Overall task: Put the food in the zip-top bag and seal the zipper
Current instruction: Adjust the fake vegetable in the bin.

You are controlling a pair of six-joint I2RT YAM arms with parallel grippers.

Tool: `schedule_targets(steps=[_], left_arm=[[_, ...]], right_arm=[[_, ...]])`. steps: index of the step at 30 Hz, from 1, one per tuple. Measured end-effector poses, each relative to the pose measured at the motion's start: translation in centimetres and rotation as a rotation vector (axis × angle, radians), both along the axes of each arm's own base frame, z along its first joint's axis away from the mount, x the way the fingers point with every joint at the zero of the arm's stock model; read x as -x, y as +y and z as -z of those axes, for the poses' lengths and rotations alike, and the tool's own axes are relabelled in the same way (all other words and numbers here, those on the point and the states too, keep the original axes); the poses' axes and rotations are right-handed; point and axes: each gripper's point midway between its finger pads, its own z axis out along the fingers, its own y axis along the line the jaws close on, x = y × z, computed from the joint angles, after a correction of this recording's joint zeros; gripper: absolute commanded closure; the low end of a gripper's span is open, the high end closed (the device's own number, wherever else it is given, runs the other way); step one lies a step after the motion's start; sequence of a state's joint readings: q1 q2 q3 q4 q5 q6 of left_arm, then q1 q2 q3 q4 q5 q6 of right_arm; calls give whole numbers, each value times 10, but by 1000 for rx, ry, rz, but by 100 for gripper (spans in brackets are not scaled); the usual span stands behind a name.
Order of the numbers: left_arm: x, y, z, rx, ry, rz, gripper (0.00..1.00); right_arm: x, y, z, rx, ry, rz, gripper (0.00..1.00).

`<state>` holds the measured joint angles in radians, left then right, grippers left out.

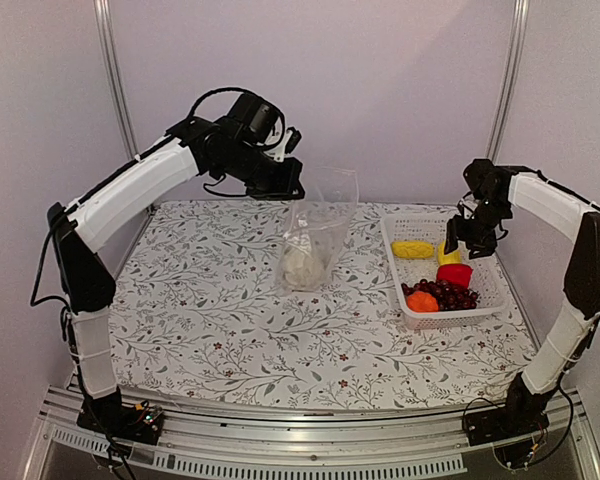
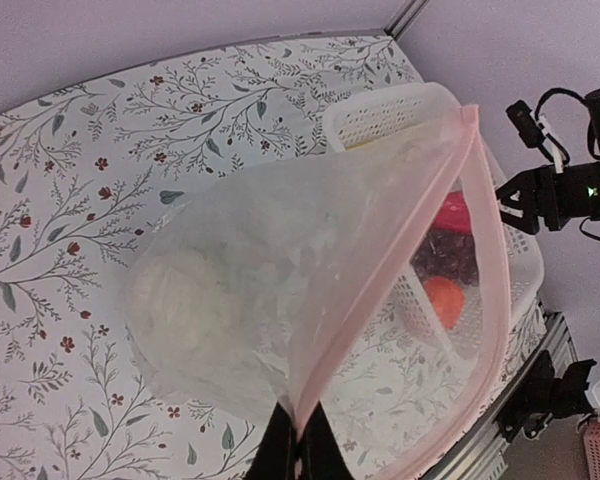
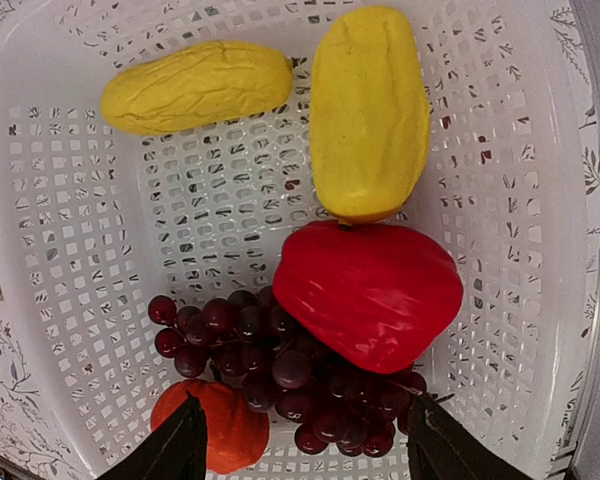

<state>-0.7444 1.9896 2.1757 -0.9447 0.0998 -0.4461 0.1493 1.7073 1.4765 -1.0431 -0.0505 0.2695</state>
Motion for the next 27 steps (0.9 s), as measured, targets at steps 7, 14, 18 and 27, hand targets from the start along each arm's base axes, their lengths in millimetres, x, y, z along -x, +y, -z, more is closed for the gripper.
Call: schedule_targets(steps=[7, 14, 18, 27], left_arm=[[-1, 0, -1, 17, 8, 7, 100], [-2, 0, 3, 17, 19, 7, 100], [-2, 2, 6, 14, 24, 6, 100], [-4, 1, 9, 26, 32, 5, 100]], right_arm=[[-11, -20, 13, 56, 2, 20, 23], [-16, -27, 41, 83, 60, 24, 21], [-17, -30, 49, 86, 69, 28, 20], [11, -15, 84, -12, 181, 16, 15]])
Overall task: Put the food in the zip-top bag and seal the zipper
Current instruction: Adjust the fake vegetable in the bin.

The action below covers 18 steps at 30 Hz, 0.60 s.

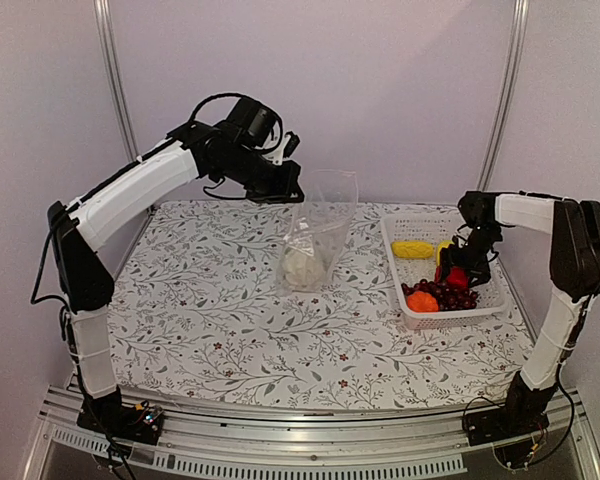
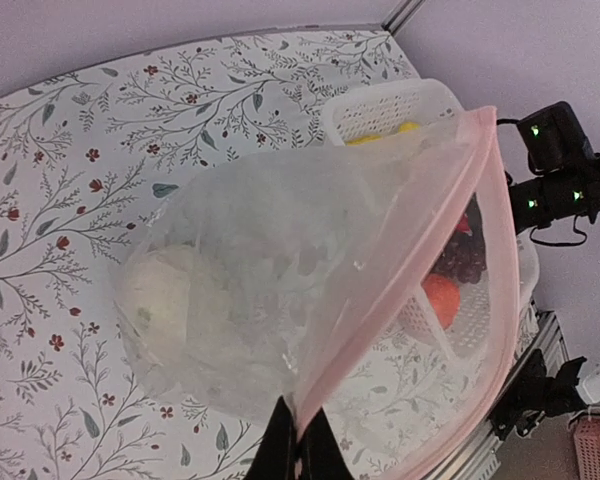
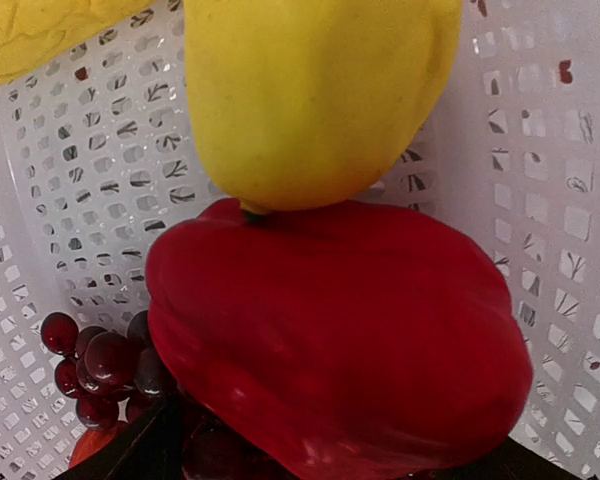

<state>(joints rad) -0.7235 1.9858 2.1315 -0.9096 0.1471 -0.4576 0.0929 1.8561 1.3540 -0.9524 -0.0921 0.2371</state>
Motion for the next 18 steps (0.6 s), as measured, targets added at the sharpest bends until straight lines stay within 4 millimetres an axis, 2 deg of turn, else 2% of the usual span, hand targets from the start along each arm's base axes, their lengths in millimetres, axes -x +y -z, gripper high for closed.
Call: schedule_targets(steps=[3, 7, 9, 12, 18], left_arm=[[1, 0, 3, -1, 6, 1, 100], [1, 0, 3, 3, 6, 1, 100], [1, -1, 3, 7, 6, 3, 100], [1, -3, 1, 17, 6, 9, 100], [1, -4, 0, 28, 5, 13, 100]], right_arm=[[4, 16, 1, -64, 14, -8, 15], [1, 49, -5, -168, -4, -48, 16], [-1, 68, -10, -223, -22, -80, 16], [-8, 87, -21, -286, -55, -111, 16], [-24, 99, -50, -336, -101, -137, 18]])
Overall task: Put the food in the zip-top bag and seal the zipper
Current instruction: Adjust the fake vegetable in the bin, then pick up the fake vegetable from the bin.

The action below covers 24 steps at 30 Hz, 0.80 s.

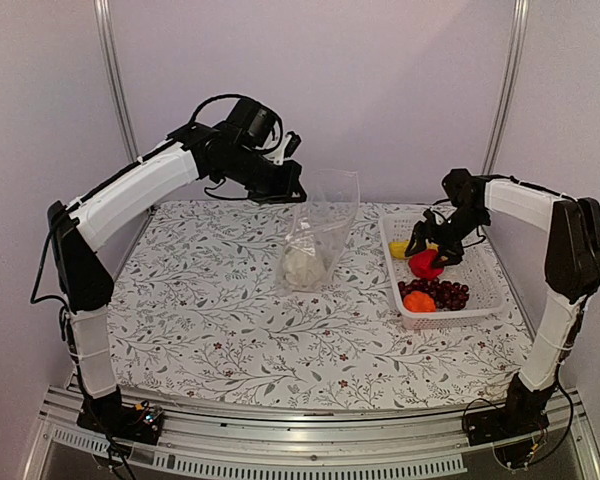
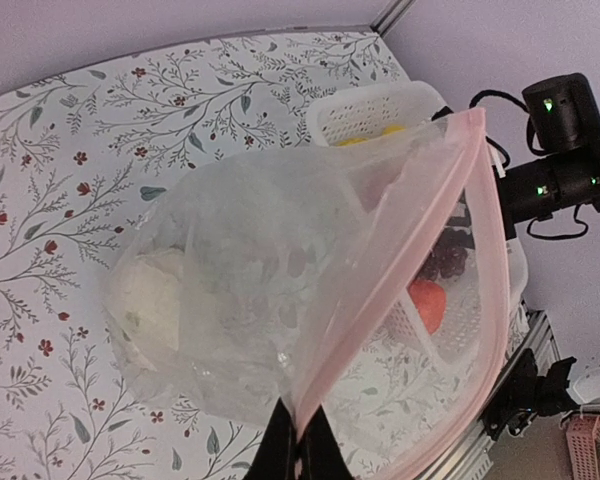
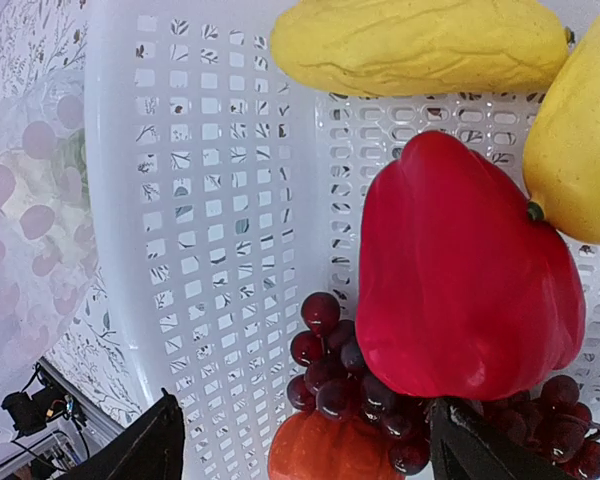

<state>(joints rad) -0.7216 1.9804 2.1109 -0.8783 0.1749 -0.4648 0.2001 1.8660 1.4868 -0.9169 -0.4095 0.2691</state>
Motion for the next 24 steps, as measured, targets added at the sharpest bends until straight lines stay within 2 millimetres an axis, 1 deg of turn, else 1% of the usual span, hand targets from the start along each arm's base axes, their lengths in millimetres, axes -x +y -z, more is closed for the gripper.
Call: schedule_targets(steps=[6, 11, 14, 19, 21, 24], left_arm=[[-1, 1, 0, 1, 0, -1, 100], [-1, 1, 5, -4, 8, -2, 100], [0, 2, 7, -7, 14, 0, 100], [1, 2, 9, -3, 23, 6, 100], [1, 2, 9, -1, 25, 7, 100], [0, 3, 9, 0, 28, 8, 100]], right_arm=[[-6, -3, -24, 27, -26, -13, 20], [-12, -16, -32, 108, -55, -8, 19], [-15, -28, -28, 186, -72, -3, 15], [-22, -44, -14, 292, -77, -20, 9], [-25, -49, -6, 327, -80, -27, 2], [-31, -56, 4, 377, -84, -41, 1]])
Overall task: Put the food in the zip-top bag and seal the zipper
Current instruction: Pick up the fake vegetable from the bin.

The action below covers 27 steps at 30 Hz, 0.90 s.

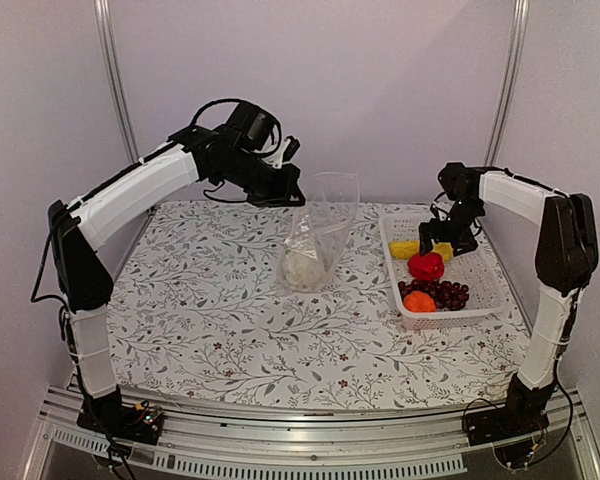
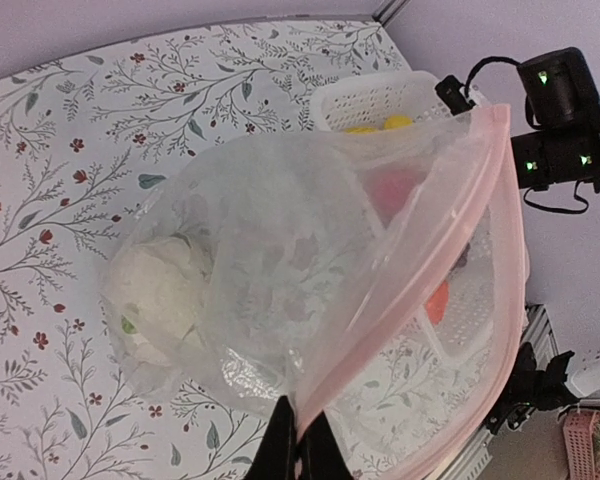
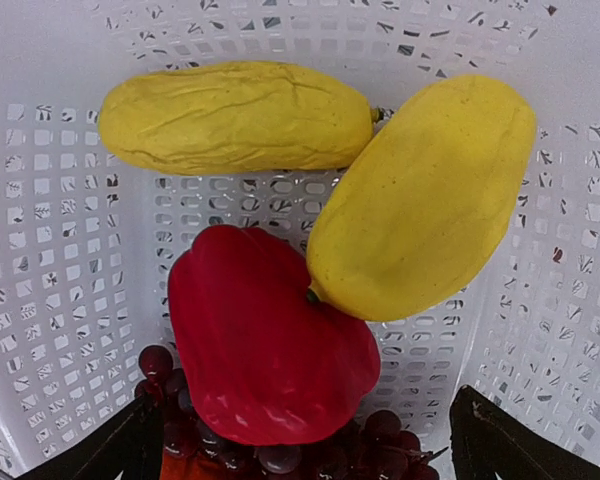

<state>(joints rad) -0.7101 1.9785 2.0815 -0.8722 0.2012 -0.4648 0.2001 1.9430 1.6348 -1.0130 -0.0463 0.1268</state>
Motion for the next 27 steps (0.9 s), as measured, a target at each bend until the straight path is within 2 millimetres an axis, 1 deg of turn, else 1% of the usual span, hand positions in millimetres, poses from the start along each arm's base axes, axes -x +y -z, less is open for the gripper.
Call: schedule_targets(steps=[3, 6, 10, 14, 17, 21, 25, 27], left_arm=[[-1, 1, 1, 0, 3, -2, 100], [-2, 2, 1, 4, 7, -2, 100], [-4, 4, 1, 7, 9, -5, 100], [-4, 7, 0, 8, 11, -8, 100], [-3, 8, 1, 9, 12, -9, 100], [-3, 10, 1, 9, 15, -12, 100], [-3, 9, 0, 14, 13, -14, 100], [-3, 9, 2, 15, 15, -14, 100]], right_arm=[[-5, -2, 6, 22, -7, -11, 1], [-9, 2, 10, 22, -16, -32, 2], [-11, 11, 21, 21, -3, -65, 7], [-7, 21, 37, 35, 35, -98, 12], [-4, 27, 40, 67, 38, -118, 15], [0, 32, 42, 122, 33, -139, 22], [3, 33, 43, 158, 32, -141, 33], [3, 32, 43, 163, 31, -136, 36]])
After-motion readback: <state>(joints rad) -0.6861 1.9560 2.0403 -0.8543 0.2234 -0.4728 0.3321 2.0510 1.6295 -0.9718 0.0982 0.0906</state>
